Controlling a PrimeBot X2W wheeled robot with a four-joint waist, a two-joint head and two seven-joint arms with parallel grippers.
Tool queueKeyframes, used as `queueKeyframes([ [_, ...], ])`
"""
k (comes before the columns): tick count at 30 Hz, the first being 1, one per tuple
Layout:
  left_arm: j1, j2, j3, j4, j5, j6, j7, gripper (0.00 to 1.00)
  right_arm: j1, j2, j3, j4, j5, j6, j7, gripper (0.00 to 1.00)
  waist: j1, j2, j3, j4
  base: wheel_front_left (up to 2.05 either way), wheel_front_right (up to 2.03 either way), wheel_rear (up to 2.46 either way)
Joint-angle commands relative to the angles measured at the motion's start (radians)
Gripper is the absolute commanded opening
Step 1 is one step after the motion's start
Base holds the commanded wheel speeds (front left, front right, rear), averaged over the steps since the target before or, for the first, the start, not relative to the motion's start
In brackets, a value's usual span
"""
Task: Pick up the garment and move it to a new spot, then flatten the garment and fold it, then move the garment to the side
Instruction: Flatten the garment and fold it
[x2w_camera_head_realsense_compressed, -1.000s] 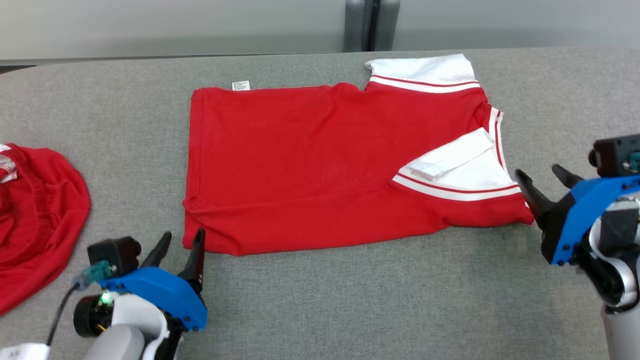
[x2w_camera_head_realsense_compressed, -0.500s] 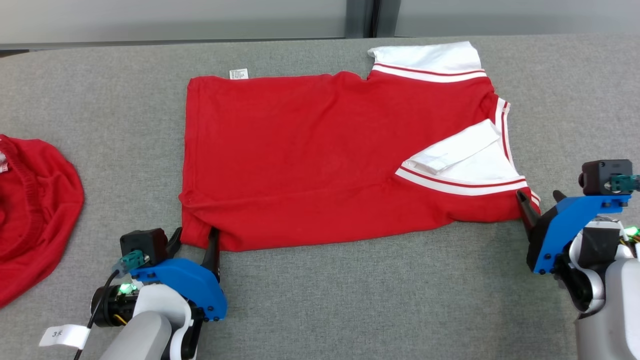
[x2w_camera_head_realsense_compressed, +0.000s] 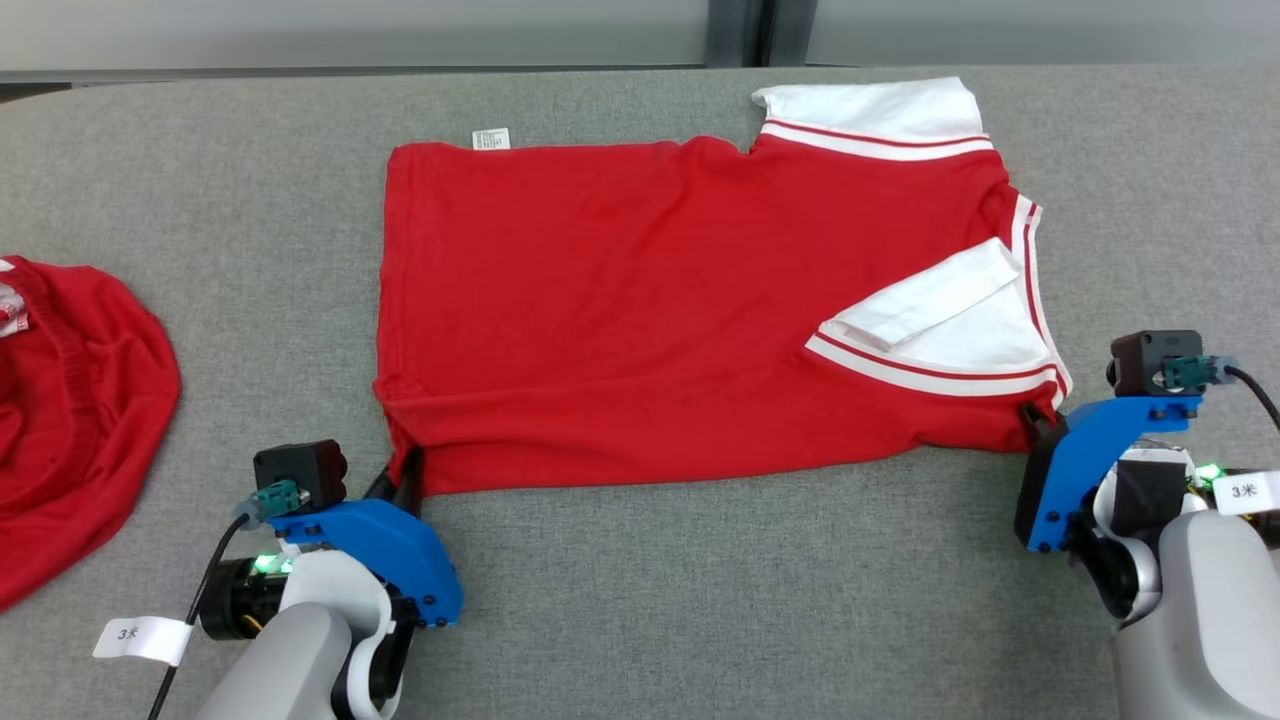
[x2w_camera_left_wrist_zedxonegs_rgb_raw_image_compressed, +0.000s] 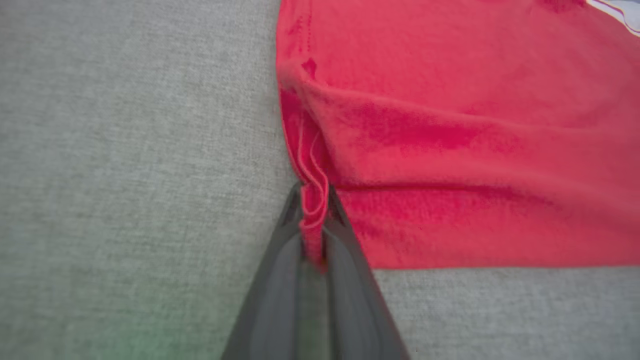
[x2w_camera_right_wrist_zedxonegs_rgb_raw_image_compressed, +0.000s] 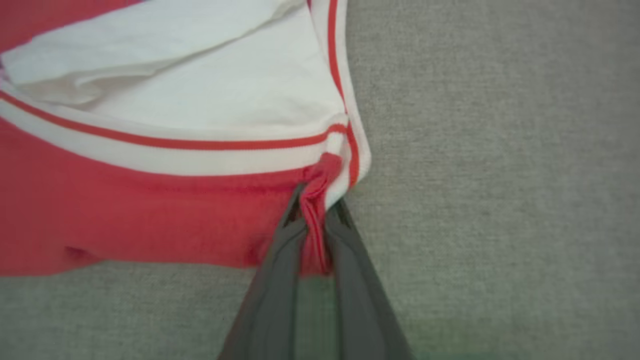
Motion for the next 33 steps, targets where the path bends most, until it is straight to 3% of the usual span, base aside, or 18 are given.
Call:
queueKeyframes([
  [1, 0.067, -0.016, -0.022, 0.053, -0.021, -0.006, 0.028, 0.0, 0.03, 0.005, -0.004, 0.009, 0.015, 0.0, -0.005, 0.0, 0.0002, -0.0001, -0.008, 0.0, 0.0, 0.0, 0.0],
  [5, 0.079, -0.011, -0.004, 0.037, -0.032, -0.011, -0.003, 0.0, 0.061, 0.006, -0.013, -0.042, 0.032, 0.0, -0.005, 0.0, 0.0002, -0.0001, -0.026, -0.003, 0.0, 0.0, 0.0],
  [13, 0.162, 0.051, 0.018, -0.094, -0.04, 0.02, -0.012, 0.0, 0.237, 0.009, -0.035, -0.282, 0.087, 0.0, 0.031, 0.0, 0.0002, -0.0001, -0.092, -0.019, 0.0, 0.0, 0.0],
  [20, 0.278, 0.128, 0.022, -0.267, -0.048, 0.092, 0.064, 0.0, 0.422, 0.01, -0.047, -0.442, 0.161, 0.0, 0.075, 0.0, 0.0002, -0.0001, -0.124, -0.024, 0.0, 0.0, 0.0],
  [24, 0.351, 0.159, 0.033, -0.36, -0.062, 0.142, 0.109, 0.0, 0.489, 0.01, -0.032, -0.467, 0.201, 0.0, 0.088, 0.0, 0.0002, -0.0001, -0.124, -0.034, 0.0, 0.0, 0.0],
  [29, 0.407, 0.175, 0.04, -0.432, -0.086, 0.174, 0.144, 0.0, 0.531, 0.01, -0.019, -0.462, 0.233, 0.0, 0.107, 0.0, 0.0002, -0.0001, -0.117, -0.036, 0.0, 0.0, 0.0],
  [30, 0.414, 0.176, 0.04, -0.442, -0.088, 0.179, 0.15, 0.03, 0.531, 0.01, -0.018, -0.465, 0.237, 0.0, 0.103, 0.29, 0.0002, -0.0001, -0.115, -0.037, 0.0, 0.0, 0.0],
  [31, 0.418, 0.177, 0.039, -0.451, -0.091, 0.181, 0.153, 0.46, 0.528, 0.01, -0.02, -0.462, 0.241, 0.0, 0.098, 1.0, 0.0002, -0.0001, -0.114, -0.038, 0.0, 0.0, 0.0],
  [32, 0.42, 0.178, 0.039, -0.457, -0.095, 0.185, 0.161, 0.99, 0.521, 0.01, -0.018, -0.46, 0.237, 0.0, 0.096, 1.0, 0.0002, -0.0001, -0.114, -0.038, 0.0, 0.0, 0.0],
  [33, 0.421, 0.179, 0.038, -0.463, -0.095, 0.187, 0.165, 1.0, 0.509, 0.011, -0.013, -0.462, 0.233, 0.0, 0.093, 1.0, 0.0002, -0.0001, -0.114, -0.039, 0.0, 0.0, 0.0],
])
